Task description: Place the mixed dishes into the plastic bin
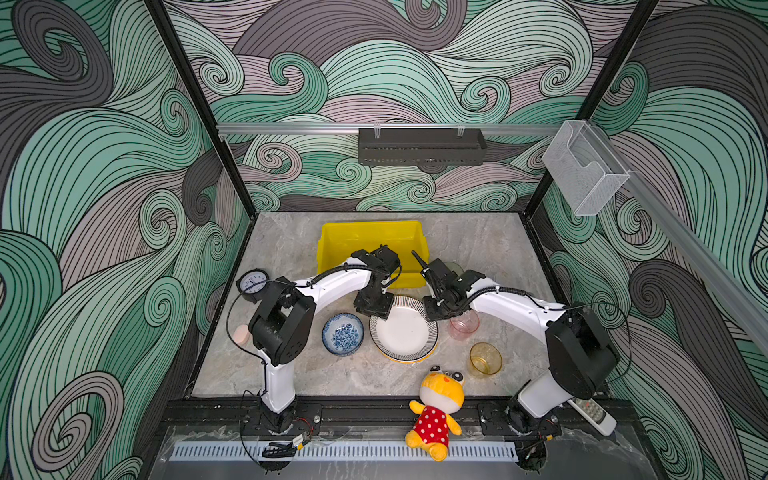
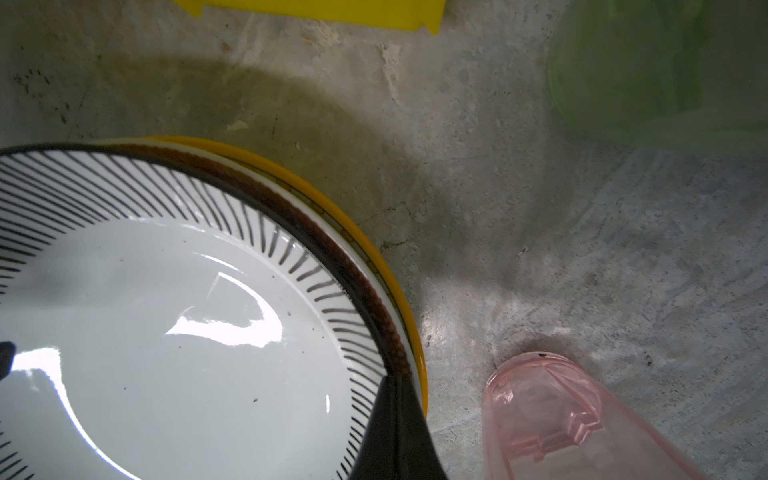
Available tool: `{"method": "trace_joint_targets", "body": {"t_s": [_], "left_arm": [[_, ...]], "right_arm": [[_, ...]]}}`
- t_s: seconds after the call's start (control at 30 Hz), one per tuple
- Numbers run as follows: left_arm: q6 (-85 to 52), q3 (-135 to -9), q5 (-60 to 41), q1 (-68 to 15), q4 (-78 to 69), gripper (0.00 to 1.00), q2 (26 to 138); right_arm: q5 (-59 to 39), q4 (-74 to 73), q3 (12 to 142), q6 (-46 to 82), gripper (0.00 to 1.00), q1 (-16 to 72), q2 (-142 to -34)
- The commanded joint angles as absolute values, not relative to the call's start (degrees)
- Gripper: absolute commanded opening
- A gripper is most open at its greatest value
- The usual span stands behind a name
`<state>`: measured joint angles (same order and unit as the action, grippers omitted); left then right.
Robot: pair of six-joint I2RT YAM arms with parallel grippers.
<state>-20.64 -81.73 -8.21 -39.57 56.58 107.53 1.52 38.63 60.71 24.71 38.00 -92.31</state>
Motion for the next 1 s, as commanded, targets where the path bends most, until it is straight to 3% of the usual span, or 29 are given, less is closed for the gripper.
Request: {"method": "trace_joint_targets", "body": {"t_s": [0.0,0.2,0.47,0.97], "left_arm": [[-21.25,-83.23,-9.81,-39.41,58.27,0.54,108.11],[-21.08,-83.06,-11.49,-38.86,58.59,0.52,108.12],[-21.46,-81.31,-14.91,-37.31,57.55,0.42,108.11],[-21.8,-80.68,-15.38,-36.56,56.8,0.32,108.83]], "right_arm": [[0.9,41.08,58.62,26.36,0.05,38.8,-93.65],[0.83,41.13,58.77,26.81,0.05,39.37,-93.62],[0.69,41.09,58.79,27.24,0.05,39.73,-93.61],[1.07,41.07,58.38,28.26,0.04,40.67,-92.73]]}}
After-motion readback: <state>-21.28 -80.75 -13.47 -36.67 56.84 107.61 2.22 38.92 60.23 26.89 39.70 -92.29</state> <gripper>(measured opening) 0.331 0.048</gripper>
